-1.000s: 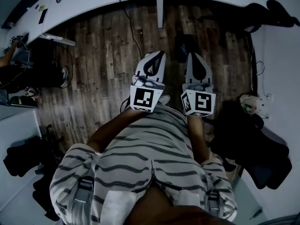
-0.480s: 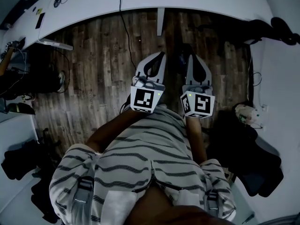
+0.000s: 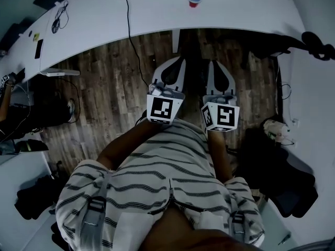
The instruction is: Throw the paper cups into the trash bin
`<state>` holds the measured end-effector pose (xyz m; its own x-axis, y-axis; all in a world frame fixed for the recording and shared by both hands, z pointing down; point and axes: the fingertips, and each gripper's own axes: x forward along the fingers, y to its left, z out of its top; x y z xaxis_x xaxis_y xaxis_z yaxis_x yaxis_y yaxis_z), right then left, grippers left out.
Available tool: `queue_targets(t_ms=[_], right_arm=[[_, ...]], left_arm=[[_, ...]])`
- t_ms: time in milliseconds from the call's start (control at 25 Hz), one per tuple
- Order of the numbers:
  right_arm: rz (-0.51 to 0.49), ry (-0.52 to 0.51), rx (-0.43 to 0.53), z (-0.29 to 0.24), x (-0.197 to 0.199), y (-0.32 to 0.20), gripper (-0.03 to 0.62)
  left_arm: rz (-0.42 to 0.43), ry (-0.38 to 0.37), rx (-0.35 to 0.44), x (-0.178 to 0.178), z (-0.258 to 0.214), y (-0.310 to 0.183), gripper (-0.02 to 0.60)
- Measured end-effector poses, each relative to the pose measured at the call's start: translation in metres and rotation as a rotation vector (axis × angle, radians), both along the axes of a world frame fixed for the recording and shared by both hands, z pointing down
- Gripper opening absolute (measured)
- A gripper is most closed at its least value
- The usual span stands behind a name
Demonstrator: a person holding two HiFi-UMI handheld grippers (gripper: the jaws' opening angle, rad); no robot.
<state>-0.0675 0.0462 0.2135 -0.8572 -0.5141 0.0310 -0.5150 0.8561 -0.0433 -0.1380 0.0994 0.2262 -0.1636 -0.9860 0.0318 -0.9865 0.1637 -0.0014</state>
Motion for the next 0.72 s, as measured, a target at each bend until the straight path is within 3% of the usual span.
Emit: queue_targets(t_ms=[360,720], right_arm=[[0.077,0.013,0.0,-0.007,-0.064,-0.052,0.009],[0.127,0.02,0.001,-0.01,-0.108,-0.091,0.009]], left_arm=[[0.065,0.012,0.013,-0.069,-0.007,-0.056,0.024],[0.12,0.023,-0.006,-0.115,-0.005,-0.098,0.023]])
